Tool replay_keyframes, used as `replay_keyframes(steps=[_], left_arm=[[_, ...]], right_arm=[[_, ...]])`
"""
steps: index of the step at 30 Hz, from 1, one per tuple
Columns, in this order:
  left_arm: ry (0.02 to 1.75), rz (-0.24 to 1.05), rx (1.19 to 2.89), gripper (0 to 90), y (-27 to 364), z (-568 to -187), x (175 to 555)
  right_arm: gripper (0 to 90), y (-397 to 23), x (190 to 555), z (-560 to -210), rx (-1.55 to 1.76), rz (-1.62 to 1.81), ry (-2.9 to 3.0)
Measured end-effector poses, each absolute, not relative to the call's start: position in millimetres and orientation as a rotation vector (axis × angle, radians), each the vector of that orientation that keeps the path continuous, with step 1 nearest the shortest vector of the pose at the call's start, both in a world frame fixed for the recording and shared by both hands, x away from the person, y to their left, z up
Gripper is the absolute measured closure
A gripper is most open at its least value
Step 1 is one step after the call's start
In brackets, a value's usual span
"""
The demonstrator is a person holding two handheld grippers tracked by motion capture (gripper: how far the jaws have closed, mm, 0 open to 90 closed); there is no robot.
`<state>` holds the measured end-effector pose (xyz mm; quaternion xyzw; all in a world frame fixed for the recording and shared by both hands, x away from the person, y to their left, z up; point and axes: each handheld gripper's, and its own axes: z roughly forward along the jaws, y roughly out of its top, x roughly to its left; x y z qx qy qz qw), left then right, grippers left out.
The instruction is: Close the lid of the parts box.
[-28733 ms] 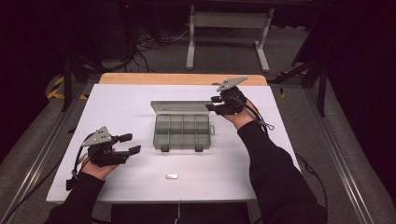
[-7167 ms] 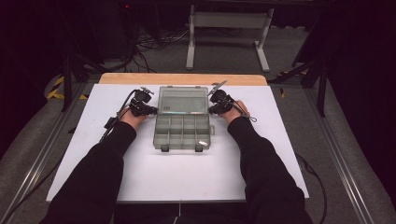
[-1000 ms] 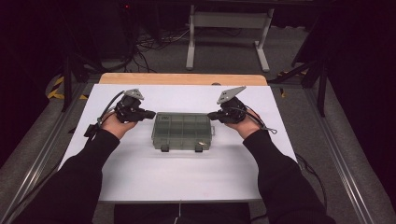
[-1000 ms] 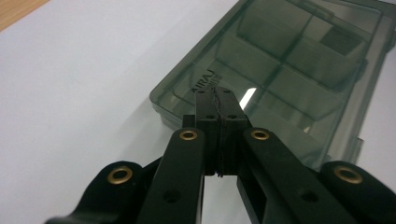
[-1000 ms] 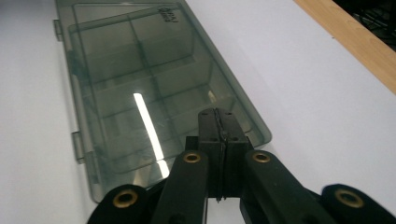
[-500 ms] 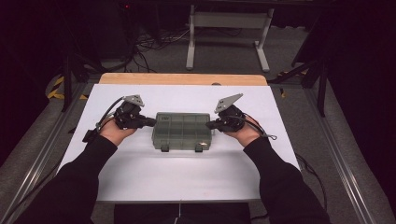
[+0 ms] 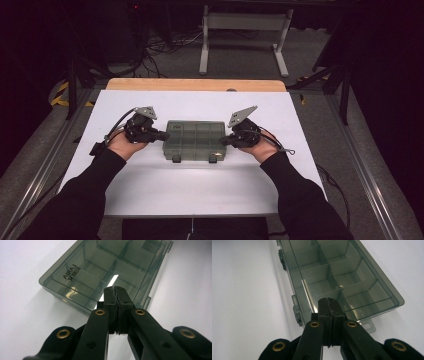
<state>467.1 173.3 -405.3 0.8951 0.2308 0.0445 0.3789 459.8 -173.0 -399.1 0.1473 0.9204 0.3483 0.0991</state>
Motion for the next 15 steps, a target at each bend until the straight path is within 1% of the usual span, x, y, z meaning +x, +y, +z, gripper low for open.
replay_keyframes(steps=[15], left_arm=[[0.566,0.056,2.325,87.9,170.1,-408.0,466.1]], right_arm=[[89.9,-168.5,457.2,-402.2,0.427,1.006,2.756]])
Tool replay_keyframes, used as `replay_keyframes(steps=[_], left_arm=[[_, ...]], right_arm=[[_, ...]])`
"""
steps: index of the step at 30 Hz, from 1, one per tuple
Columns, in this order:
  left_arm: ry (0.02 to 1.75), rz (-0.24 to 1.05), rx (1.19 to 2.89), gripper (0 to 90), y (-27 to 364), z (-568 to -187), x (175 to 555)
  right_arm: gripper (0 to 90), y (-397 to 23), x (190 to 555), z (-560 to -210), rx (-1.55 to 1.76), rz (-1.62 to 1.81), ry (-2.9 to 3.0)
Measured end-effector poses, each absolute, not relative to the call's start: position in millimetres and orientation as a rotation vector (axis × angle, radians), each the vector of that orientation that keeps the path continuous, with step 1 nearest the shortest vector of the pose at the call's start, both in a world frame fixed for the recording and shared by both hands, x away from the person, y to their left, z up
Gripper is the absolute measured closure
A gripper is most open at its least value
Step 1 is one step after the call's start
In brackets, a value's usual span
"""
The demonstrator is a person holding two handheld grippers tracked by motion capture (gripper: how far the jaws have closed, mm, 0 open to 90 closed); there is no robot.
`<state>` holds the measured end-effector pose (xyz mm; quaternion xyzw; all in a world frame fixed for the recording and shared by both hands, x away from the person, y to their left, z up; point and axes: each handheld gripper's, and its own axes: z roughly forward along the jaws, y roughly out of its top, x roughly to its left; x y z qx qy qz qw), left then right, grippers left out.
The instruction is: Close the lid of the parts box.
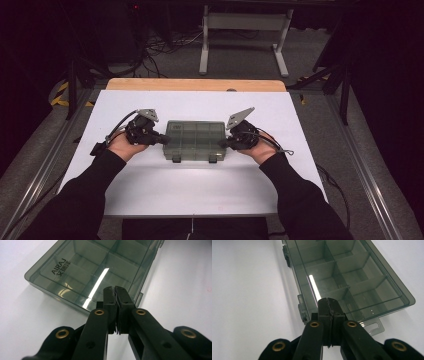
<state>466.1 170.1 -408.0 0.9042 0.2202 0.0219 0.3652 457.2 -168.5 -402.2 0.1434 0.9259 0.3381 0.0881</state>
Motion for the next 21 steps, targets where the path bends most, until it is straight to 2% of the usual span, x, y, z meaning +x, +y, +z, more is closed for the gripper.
replay_keyframes(steps=[11,21], left_arm=[[0.575,0.04,2.357,87.9,167.3,-411.3,466.3],[0.603,0.085,2.384,89.7,164.0,-414.4,466.1]], right_arm=[[89.9,-167.9,457.8,-404.2,0.438,0.986,2.776],[89.9,-166.4,457.4,-405.4,0.429,0.967,2.773]])
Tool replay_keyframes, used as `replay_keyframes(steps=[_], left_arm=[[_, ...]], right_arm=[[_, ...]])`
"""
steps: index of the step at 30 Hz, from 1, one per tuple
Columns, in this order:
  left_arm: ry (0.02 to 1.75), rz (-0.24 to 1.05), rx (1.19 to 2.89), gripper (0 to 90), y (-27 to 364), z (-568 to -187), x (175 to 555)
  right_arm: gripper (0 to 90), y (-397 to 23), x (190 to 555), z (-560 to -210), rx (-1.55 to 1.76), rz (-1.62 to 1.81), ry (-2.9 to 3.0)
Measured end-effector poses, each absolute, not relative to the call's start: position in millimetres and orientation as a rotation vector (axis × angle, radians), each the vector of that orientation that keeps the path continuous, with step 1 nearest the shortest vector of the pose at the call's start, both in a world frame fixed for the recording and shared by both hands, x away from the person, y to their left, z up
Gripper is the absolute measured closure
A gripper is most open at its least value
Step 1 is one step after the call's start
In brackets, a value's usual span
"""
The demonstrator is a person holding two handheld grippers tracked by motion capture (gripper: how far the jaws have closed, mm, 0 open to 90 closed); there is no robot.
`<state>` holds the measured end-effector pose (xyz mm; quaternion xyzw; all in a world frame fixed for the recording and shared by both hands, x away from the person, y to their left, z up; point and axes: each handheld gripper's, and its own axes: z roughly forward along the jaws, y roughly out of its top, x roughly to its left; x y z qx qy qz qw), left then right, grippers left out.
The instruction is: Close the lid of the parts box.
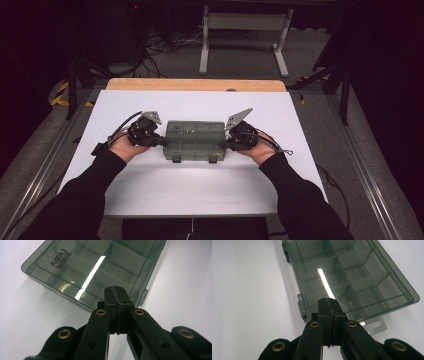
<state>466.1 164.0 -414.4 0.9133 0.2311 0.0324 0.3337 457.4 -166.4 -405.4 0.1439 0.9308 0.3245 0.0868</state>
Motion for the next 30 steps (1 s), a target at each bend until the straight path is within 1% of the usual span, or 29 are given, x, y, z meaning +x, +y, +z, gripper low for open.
replay_keyframes(steps=[21,23,25,30], left_arm=[[0.603,0.105,2.404,89.3,162.1,-416.5,465.4],[0.601,0.117,2.406,89.4,161.0,-416.6,464.3],[0.594,0.14,2.445,89.5,158.4,-419.2,463.7],[0.596,0.142,2.442,89.6,158.3,-419.4,463.2]], right_arm=[[89.8,-162.0,453.2,-407.6,0.404,0.919,2.762],[89.8,-161.8,452.6,-407.9,0.396,0.917,2.757],[89.8,-161.2,452.5,-408.7,0.395,0.896,2.764],[89.8,-162.2,450.4,-413.5,0.375,0.894,2.753]])
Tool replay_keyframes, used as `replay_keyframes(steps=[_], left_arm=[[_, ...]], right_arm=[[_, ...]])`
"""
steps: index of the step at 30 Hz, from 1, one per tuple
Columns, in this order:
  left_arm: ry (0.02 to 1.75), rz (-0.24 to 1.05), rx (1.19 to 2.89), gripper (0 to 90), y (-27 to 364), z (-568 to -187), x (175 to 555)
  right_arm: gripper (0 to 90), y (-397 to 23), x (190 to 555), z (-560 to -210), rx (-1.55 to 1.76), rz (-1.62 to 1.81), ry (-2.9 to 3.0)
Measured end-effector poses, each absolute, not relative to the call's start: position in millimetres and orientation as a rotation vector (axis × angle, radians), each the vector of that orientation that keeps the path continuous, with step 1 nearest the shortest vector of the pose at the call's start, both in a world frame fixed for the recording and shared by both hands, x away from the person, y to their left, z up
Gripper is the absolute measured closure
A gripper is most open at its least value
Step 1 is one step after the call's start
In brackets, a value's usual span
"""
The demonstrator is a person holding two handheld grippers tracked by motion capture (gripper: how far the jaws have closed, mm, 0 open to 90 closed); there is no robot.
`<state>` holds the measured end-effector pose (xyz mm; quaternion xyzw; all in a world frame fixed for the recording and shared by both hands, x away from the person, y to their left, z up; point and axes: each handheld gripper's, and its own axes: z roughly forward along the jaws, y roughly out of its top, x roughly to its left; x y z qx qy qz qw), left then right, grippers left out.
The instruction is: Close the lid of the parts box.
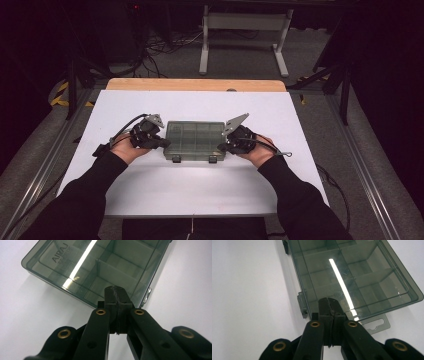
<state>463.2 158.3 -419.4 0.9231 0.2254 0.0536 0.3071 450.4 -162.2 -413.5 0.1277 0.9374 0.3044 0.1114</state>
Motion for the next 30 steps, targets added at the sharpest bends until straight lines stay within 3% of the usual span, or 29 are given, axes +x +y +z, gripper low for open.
replay_keyframes(steps=[6,11,14,20,23,30], left_arm=[[0.595,0.147,2.441,88.7,158,-419,462],[0.605,0.132,2.397,72.9,158,-419,464],[0.603,0.129,2.347,57.1,161,-416,463],[0.53,0.174,2.273,24.1,164,-407,453],[0.523,0.222,2.253,12.6,165,-402,445],[0.514,0.275,2.201,4.3,171,-393,434]], right_arm=[[89.7,-165,450,-414,0.384,0.917,2.748],[81.1,-167,451,-414,0.39,0.924,2.729],[70.7,-169,451,-411,0.404,0.971,2.692],[27.8,-168,443,-403,0.326,1.078,2.619],[20.1,-167,437,-400,0.315,1.114,2.611],[11.0,-170,429,-391,0.345,1.168,2.567]])
